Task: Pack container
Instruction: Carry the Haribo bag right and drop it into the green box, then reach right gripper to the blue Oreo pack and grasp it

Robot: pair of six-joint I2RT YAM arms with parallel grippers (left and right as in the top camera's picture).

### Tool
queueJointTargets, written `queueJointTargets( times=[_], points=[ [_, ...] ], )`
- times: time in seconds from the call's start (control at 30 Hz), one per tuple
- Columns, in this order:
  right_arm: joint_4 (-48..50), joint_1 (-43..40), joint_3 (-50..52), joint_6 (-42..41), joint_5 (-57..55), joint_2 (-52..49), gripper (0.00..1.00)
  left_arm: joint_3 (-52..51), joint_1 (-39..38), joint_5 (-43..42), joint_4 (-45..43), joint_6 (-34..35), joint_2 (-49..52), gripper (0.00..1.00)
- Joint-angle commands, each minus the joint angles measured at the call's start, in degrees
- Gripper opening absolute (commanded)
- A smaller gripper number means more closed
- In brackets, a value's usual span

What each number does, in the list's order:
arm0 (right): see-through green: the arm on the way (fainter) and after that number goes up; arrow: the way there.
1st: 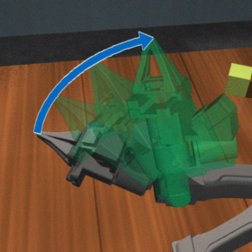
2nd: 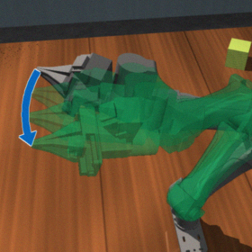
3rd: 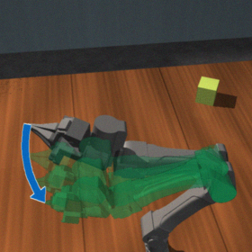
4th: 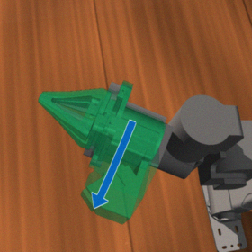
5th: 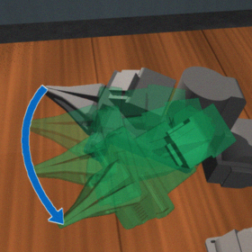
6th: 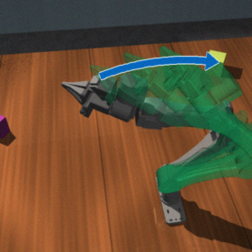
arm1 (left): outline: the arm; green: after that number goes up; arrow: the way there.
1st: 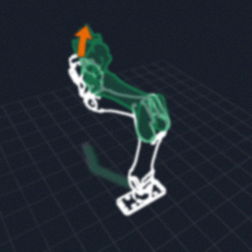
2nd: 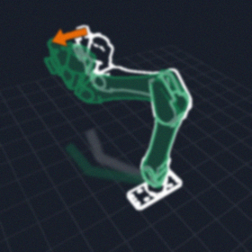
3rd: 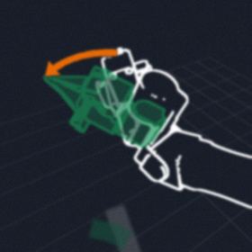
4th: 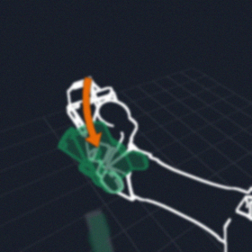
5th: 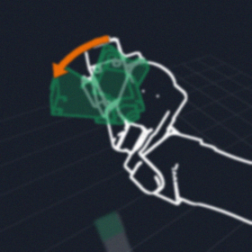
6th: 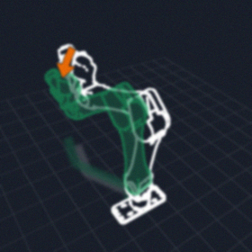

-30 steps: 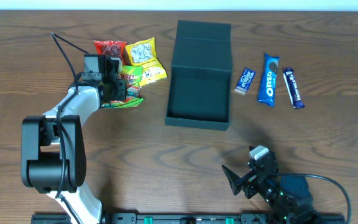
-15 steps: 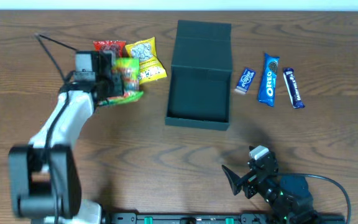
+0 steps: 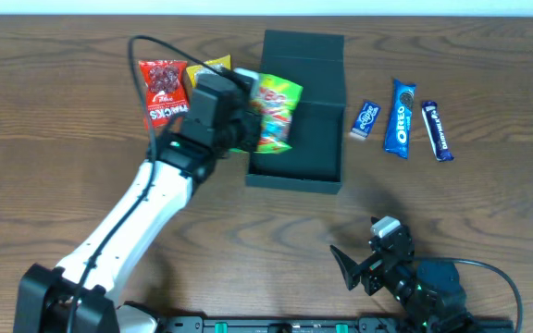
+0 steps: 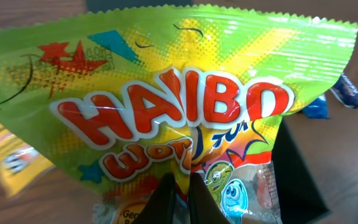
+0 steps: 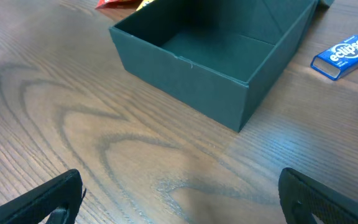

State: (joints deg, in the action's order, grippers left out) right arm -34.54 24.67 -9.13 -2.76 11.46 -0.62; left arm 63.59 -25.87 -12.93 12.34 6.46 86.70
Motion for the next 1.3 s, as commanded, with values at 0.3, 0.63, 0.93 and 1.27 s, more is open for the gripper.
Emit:
queueJointTargets(
  times=[0.3,0.63,0.93,1.27],
  points=[
    [0.1,0.5,0.2,-0.6,-0.5,0.3,0.99,2.1,-4.9,2.8,-8.2,7.8,12.7,0.06],
    [0.1,0.5,0.2,-0.6,-0.5,0.3,0.99,2.2,-4.9,2.4,-8.7,9.0,12.3,0.95],
    [0.1,0.5,0.2,-0.6,-0.5,0.3,0.99,2.2,-3.1,6.3,-5.1,2.5,1.4,0.95],
    [7.6,0.5,0.2,-4.3,5.2,0.3,0.99,2.2,6.9,6.1,7.9,1.0,0.7,0.95]
  ],
)
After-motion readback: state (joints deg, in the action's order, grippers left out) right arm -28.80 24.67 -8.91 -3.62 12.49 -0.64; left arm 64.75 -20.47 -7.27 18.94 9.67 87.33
